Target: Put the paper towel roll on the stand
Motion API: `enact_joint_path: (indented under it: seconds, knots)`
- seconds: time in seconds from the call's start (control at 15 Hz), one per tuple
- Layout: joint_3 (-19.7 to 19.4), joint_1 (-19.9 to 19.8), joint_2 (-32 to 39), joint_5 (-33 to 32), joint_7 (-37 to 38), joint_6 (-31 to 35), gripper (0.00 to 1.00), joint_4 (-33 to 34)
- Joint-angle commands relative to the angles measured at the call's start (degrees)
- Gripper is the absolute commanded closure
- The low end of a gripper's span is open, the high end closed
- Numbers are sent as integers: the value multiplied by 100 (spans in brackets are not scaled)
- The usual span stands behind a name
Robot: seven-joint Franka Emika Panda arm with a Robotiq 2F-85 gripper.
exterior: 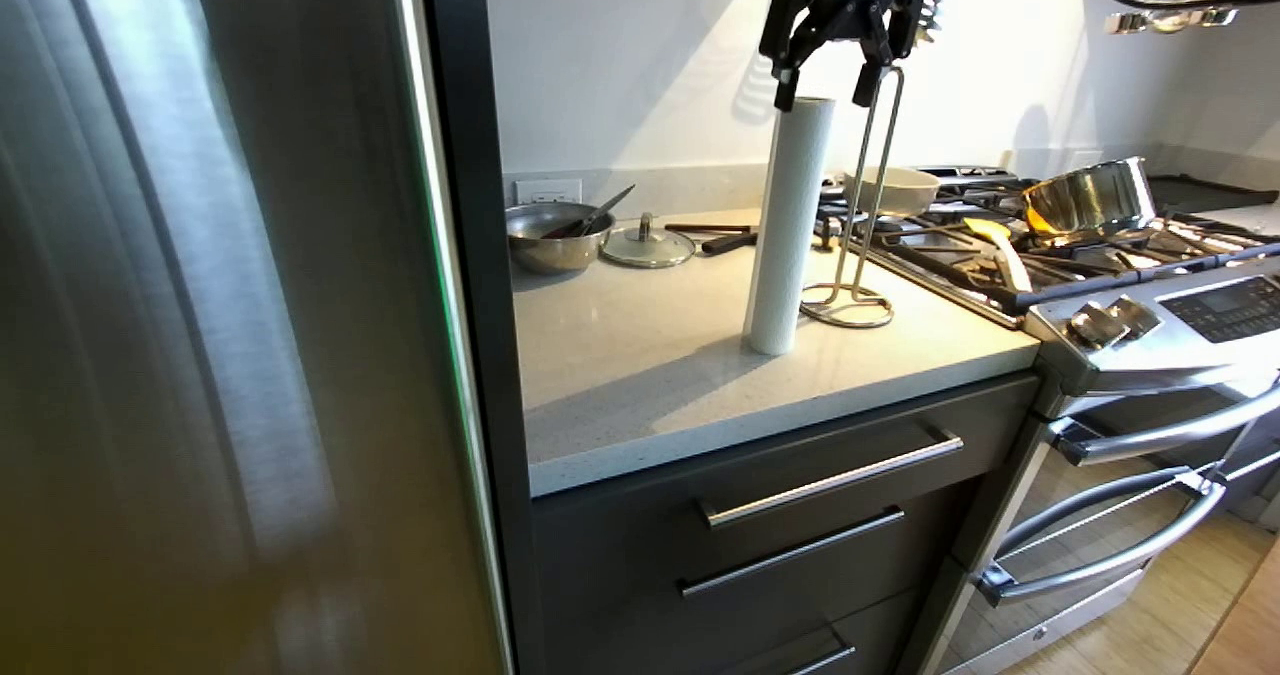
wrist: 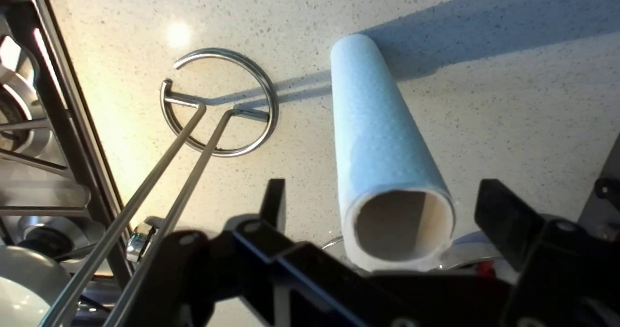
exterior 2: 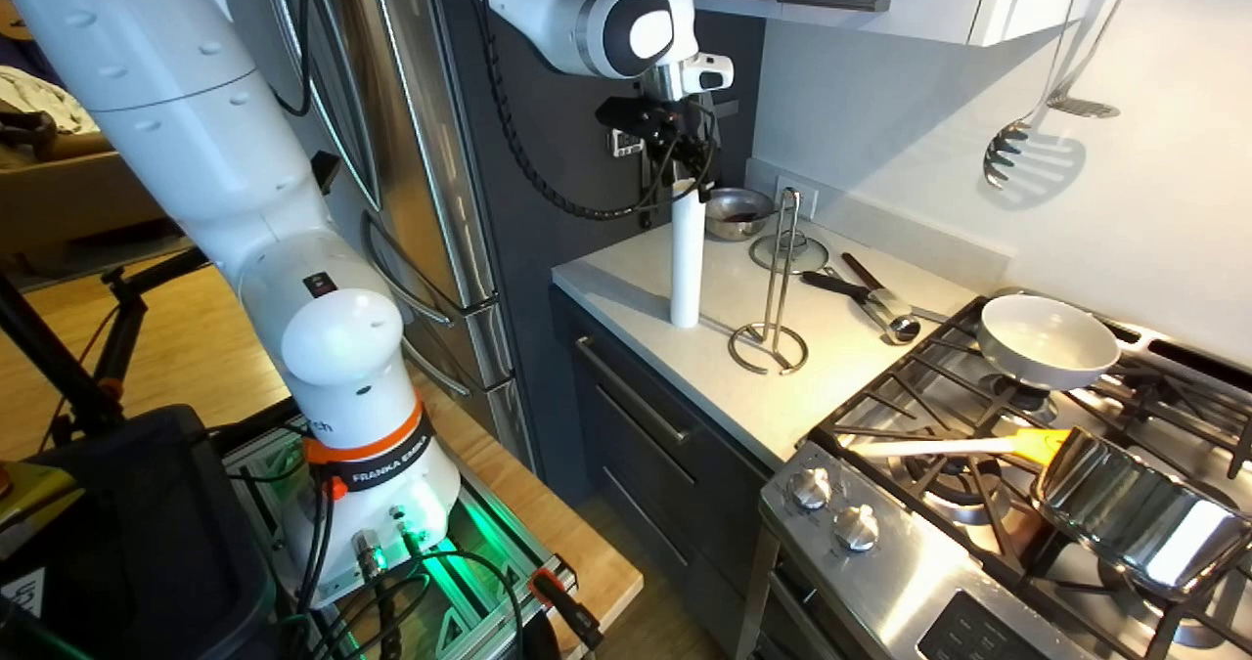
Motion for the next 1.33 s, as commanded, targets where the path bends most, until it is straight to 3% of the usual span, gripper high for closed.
enact_joint_path:
  seconds: [0.0, 0.33, 0.6, 0.73, 1.27]
  knots:
    - [-94, 82, 111, 138, -194, 133, 29, 39]
    - [-105, 77, 4, 184, -243, 30, 69, 22]
    - [-135, 41, -321, 134, -194, -210, 96, 24]
    - [-142, 19, -609, 42, -170, -445, 100, 51]
    - [-119, -139, -1823, -399, -149, -2049, 99, 834]
